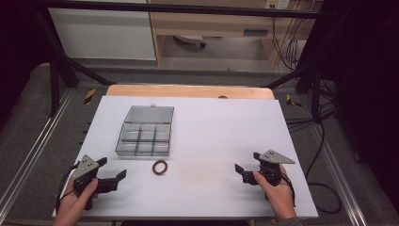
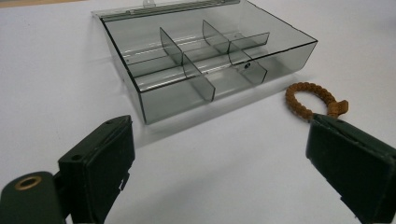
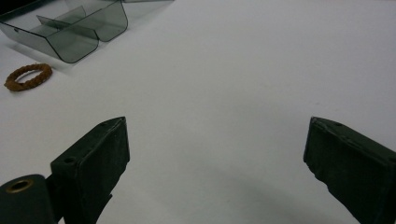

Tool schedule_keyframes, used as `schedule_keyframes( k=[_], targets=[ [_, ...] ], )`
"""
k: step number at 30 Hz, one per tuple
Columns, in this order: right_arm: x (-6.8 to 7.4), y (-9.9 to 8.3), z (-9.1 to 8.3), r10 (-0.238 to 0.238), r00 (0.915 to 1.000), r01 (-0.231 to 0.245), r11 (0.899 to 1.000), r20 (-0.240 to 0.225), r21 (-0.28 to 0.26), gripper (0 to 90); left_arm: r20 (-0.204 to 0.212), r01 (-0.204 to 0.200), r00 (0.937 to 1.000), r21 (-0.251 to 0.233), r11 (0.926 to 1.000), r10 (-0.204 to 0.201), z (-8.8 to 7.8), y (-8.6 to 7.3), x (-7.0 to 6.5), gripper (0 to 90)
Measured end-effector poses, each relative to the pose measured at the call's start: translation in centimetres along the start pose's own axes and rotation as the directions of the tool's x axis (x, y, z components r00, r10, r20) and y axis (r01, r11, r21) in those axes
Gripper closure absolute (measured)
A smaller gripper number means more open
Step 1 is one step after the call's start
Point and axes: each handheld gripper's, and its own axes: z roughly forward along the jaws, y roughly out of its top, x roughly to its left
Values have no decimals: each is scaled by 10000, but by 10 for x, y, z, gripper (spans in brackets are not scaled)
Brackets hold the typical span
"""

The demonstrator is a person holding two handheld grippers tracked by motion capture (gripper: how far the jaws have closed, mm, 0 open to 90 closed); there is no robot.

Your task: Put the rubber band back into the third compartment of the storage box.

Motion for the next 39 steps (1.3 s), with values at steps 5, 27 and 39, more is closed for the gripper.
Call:
schedule_keyframes(
  k=[5,27,39],
  targets=[
    [17,9,15,-52,9990,83,9976,-451,693,64,-15,-62,10000,71,10000,62,0,0,-1,80],
    [77,28,79,-381,9871,648,9832,-1556,1705,76,21,-320,9995,181,9993,319,0,0,-4,80],
    [105,33,103,-444,9834,788,9778,-1758,1942,120,88,-472,9989,185,9987,470,1,2,-5,79]
  ],
)
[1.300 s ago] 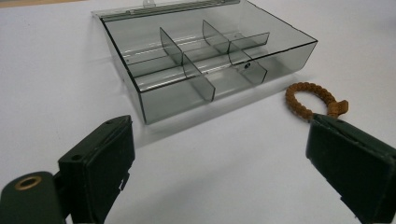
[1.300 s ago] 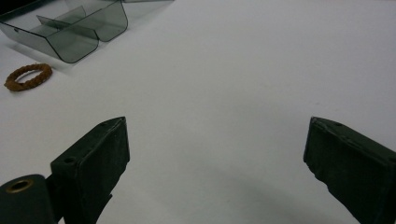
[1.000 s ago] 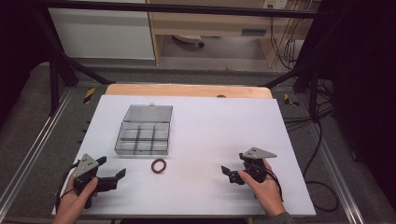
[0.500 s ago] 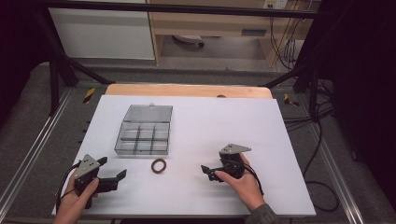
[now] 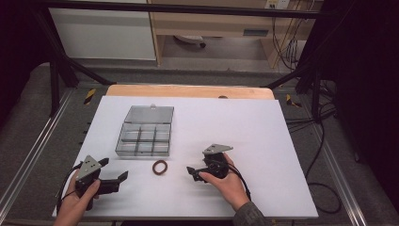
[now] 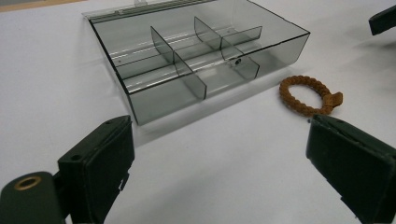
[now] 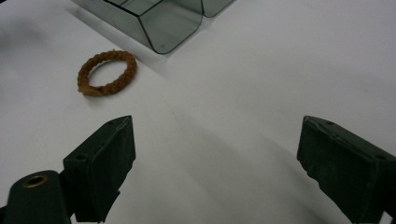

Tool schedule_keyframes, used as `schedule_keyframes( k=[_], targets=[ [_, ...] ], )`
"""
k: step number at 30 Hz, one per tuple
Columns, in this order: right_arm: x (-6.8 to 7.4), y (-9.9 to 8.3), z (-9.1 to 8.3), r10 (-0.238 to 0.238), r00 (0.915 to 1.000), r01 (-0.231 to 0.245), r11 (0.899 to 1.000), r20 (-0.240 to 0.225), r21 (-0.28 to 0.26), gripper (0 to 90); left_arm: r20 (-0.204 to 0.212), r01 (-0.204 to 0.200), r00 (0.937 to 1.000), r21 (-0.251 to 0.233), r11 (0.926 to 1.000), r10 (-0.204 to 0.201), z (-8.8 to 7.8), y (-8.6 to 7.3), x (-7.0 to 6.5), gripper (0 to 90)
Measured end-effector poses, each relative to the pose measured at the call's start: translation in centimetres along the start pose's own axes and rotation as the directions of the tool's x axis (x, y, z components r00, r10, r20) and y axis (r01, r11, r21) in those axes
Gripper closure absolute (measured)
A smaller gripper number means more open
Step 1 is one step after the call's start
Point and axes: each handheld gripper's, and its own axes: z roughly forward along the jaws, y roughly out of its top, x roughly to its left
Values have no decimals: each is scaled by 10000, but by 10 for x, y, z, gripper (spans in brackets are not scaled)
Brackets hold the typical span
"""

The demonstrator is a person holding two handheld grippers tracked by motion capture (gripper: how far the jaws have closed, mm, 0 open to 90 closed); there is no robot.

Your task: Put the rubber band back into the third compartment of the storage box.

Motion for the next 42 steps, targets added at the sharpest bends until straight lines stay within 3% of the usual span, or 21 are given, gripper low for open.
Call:
schedule_keyframes(
  k=[10,17,20,28,33,42],
  targets=[
    [30,14,23,-204,9996,206,9997,-200,103,251,-15,4,10000,-15,10000,-4,0,0,0,78],
    [43,17,36,-125,9987,125,9999,-495,5,487,-4,-54,10000,7,10000,54,0,1,0,78],
    [48,18,39,27,9975,-34,9999,-700,-101,550,-8,-50,10000,8,10000,50,0,1,0,79],
    [60,20,51,166,9972,-178,9997,-729,-160,611,-6,-75,10000,12,10000,75,0,1,0,80],
    [63,23,59,519,9958,-542,9981,-749,-298,646,-81,-10,10000,-96,10000,9,-2,1,0,80],
    [68,24,72,416,9988,-422,9987,-252,-277,720,5,-49,10000,-38,10000,49,-1,1,0,80]
  ],
)
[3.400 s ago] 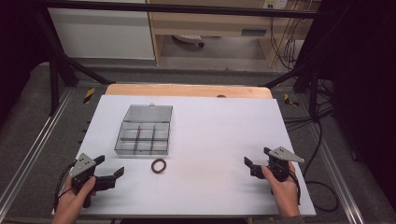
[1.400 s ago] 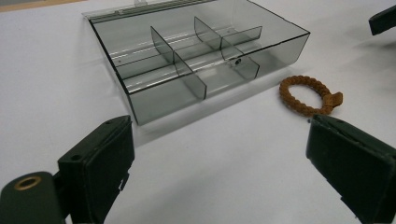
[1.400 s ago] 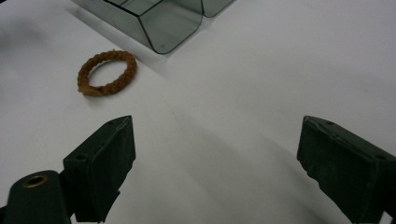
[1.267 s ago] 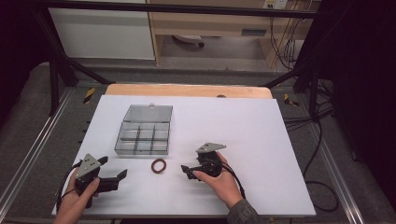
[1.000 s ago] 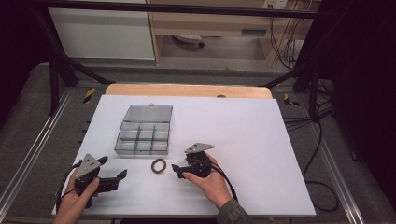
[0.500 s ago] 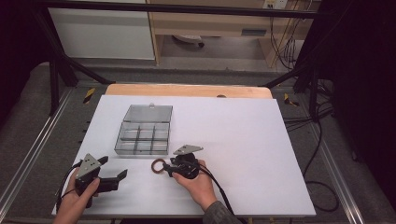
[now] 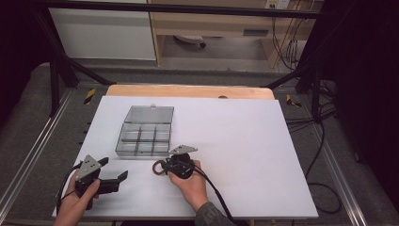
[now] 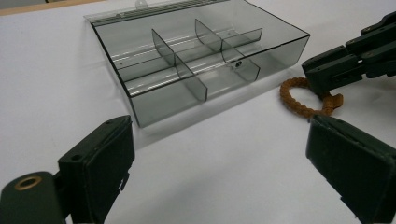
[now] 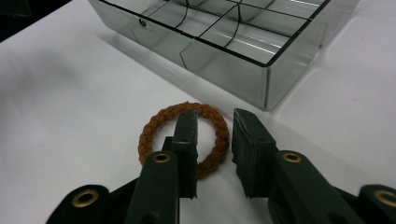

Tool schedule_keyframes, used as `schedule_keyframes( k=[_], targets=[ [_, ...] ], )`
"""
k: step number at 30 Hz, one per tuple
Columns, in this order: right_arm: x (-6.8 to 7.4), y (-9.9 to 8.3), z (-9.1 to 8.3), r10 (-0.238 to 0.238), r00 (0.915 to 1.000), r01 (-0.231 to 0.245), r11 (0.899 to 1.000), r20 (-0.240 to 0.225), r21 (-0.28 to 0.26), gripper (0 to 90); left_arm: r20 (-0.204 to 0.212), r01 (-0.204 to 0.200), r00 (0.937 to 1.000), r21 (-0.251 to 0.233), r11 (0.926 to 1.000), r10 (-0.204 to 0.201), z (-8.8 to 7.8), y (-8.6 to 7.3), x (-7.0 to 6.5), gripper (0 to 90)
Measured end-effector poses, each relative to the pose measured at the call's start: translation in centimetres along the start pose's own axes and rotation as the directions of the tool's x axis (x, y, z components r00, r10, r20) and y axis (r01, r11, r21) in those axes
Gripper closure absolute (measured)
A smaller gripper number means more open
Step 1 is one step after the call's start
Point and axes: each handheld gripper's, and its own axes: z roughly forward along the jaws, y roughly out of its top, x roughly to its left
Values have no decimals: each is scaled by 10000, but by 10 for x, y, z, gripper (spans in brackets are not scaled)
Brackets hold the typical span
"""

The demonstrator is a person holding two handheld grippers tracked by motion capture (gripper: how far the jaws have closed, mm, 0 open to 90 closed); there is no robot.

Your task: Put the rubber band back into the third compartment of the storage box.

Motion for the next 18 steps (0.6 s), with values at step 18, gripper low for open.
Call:
schedule_keyframes(
  k=[18],
  targets=[
    [0,7,-13,-70,9971,78,9999,-758,93,858,7,-87,10000,56,9999,87,0,0,-1,80]
  ],
)
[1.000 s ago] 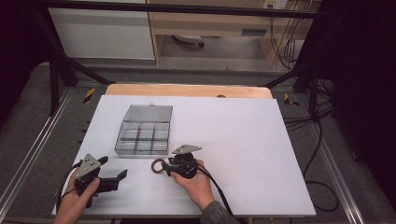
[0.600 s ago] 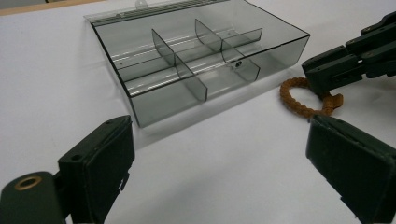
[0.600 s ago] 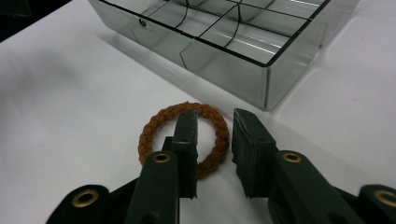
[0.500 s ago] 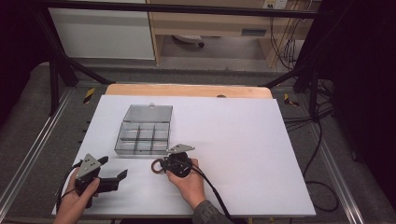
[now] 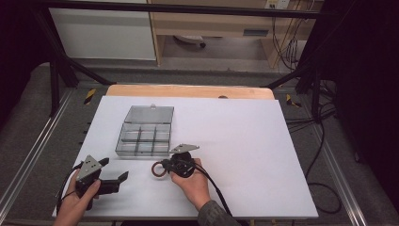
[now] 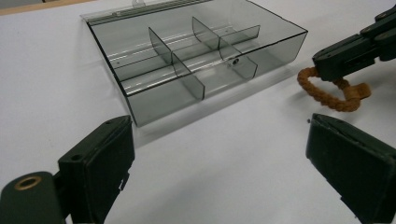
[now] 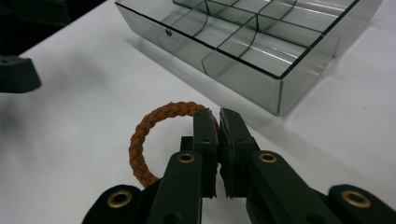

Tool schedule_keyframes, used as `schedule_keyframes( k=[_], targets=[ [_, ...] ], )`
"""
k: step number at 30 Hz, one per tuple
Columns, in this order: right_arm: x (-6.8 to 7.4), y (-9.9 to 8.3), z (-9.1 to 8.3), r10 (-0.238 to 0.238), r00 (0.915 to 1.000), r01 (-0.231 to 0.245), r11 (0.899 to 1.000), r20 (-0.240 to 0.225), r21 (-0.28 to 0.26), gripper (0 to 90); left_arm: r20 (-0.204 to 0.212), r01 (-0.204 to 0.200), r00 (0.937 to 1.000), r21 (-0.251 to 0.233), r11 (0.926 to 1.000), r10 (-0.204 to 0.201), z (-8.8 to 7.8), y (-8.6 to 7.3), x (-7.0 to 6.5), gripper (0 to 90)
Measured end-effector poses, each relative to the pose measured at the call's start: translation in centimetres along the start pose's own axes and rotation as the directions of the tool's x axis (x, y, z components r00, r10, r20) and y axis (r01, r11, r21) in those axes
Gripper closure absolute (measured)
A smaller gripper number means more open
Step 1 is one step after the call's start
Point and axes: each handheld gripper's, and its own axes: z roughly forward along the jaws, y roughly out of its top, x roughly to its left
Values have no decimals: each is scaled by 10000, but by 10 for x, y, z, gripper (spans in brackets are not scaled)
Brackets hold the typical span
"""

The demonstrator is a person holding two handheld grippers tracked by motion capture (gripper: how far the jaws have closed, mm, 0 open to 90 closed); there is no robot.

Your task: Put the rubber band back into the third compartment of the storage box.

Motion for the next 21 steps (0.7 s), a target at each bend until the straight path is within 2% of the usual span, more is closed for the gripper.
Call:
schedule_keyframes(
  k=[8,14,21],
  targets=[
    [0,8,-13,350,9974,-378,9984,-629,-427,858,-11,-21,10000,31,10000,21,0,0,0,80],
    [1,23,-24,515,9908,-660,9912,-1251,-1148,857,7,-69,10000,50,10000,69,0,0,0,80],
    [-5,40,-32,468,9922,-654,9847,-1158,-1618,857,-16,-41,10000,42,10000,41,0,0,0,80]
  ],
)
